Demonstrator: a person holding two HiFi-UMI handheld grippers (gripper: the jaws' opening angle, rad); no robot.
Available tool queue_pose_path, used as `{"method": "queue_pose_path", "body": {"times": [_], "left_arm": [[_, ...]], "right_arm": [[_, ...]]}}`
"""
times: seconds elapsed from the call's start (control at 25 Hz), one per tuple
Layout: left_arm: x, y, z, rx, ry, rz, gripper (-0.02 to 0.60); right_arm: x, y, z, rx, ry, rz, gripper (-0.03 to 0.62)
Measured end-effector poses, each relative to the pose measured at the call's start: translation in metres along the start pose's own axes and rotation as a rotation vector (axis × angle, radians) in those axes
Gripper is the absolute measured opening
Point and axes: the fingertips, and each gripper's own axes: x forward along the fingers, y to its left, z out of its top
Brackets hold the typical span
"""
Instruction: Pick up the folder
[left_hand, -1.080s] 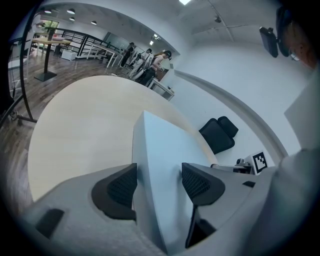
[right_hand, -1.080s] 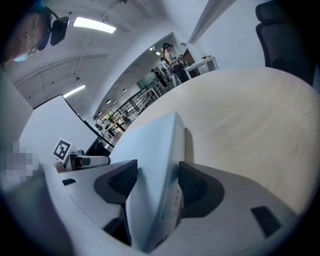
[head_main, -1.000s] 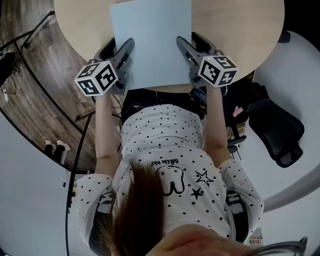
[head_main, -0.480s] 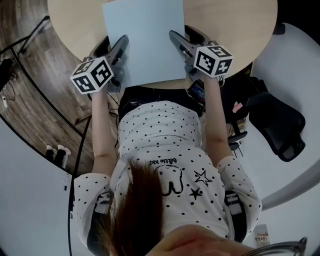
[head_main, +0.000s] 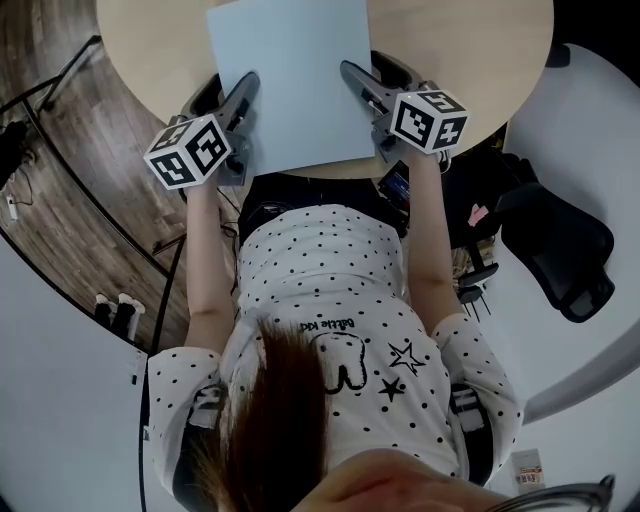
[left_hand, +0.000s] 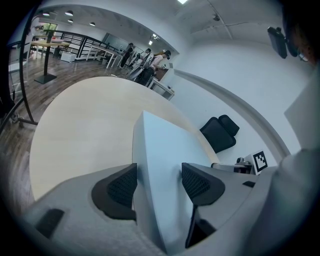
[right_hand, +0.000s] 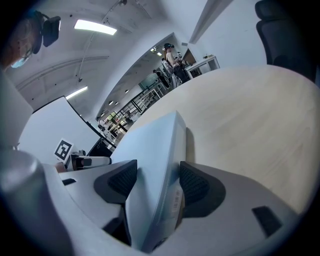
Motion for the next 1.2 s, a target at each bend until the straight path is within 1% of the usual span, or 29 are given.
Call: {"method": "queue_pose_path", "body": {"times": [0.4, 0.72, 0.92, 1.2], "left_arm": [[0.0013, -0.0023, -0.0006, 0.012, -0.015, 0.010, 0.281], [0.0006, -0.0017, -0.0004, 0.003, -0.022, 0.007, 0.281], [-0.0002, -0.0034, 0.0002, 0.017, -0.025, 0.018, 0.281], [-0.0002, -0.0044, 0.0000, 0.017, -0.014, 0.019, 0.281]], "right_arm": [[0.0000, -0.0009, 0.0009, -0.005, -0.005, -0.020, 0.262], [0.0005, -0.0016, 0.0011, 0.010, 0.002, -0.011, 0.262], [-0.0004, -0.0006, 0.0017, -0.007, 0.010, -0.019, 0.262], [-0.0009, 0.0000, 0.0019, -0.024, 0.014, -0.027, 0.262]]}}
